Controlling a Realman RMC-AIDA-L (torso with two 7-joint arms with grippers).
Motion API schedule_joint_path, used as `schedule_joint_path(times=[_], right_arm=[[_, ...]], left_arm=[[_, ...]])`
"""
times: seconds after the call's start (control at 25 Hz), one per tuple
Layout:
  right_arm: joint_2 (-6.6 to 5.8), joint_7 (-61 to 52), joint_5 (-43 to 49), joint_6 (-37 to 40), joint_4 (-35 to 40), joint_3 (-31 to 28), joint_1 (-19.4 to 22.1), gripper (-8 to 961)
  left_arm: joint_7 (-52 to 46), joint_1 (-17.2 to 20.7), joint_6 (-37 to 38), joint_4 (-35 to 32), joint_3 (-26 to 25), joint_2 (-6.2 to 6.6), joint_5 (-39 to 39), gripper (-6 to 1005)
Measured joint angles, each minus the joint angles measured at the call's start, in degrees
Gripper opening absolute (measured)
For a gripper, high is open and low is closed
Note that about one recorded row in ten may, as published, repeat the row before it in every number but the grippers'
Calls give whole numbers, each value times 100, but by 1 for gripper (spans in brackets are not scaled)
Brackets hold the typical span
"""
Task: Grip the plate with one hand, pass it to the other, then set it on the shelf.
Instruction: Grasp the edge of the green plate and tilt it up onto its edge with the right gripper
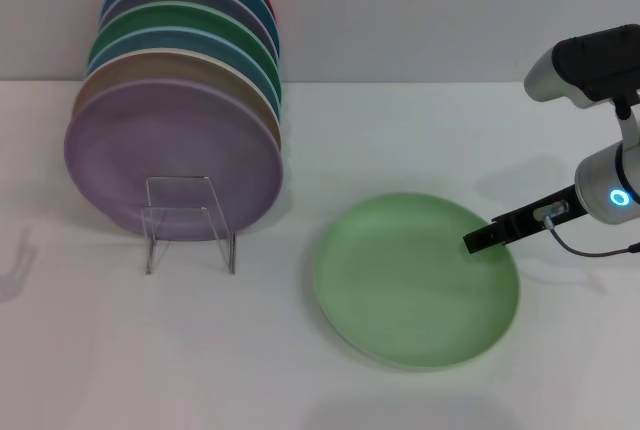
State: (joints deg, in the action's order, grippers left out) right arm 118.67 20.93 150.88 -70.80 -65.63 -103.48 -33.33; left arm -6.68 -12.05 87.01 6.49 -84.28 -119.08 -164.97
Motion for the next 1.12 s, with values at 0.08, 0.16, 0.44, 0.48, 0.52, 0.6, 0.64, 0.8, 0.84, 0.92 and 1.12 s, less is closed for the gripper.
schedule_joint_path(times=[0.08, 0.16, 0.44, 0.48, 0.52, 0.6, 0.64, 0.8, 0.84, 0.92, 1.12], right_arm=[[2, 1, 9, 17, 37, 4, -5, 783], [2, 1, 10, 22, 68, 8, -11, 780], [8, -36, 28, 22, 231, 140, -77, 768], [8, -37, 30, 19, 248, 157, -91, 766], [8, -36, 30, 10, 258, 161, -101, 765], [8, -36, 30, 3, 274, 165, -117, 761], [7, -36, 30, 7, 275, 166, -120, 760], [7, -36, 11, 16, 252, 166, -134, 608], [6, -32, 9, 16, 259, 166, -143, 558], [6, -28, 15, 17, 289, 165, -157, 465], [6, -12, 19, 3, 277, 162, -174, 256]], left_arm=[[0, 1, 0, -4, 18, 0, 1, 831], [0, 1, 0, -8, 48, 0, 0, 831], [-1, 1, 0, 9, 61, 0, 0, 831], [0, 1, 0, 12, 61, 0, 0, 831], [0, 1, 0, 15, 62, 0, 0, 831], [0, -1, 0, 16, 61, 0, 0, 831], [0, -2, 0, 17, 62, 0, 0, 830], [4, -11, -5, 18, 61, 0, 1, 830], [8, -13, -18, 18, 61, 0, 2, 830], [9, -21, -81, 18, 61, 1, 3, 830], [26, -35, -136, 20, 61, 2, 1, 830]])
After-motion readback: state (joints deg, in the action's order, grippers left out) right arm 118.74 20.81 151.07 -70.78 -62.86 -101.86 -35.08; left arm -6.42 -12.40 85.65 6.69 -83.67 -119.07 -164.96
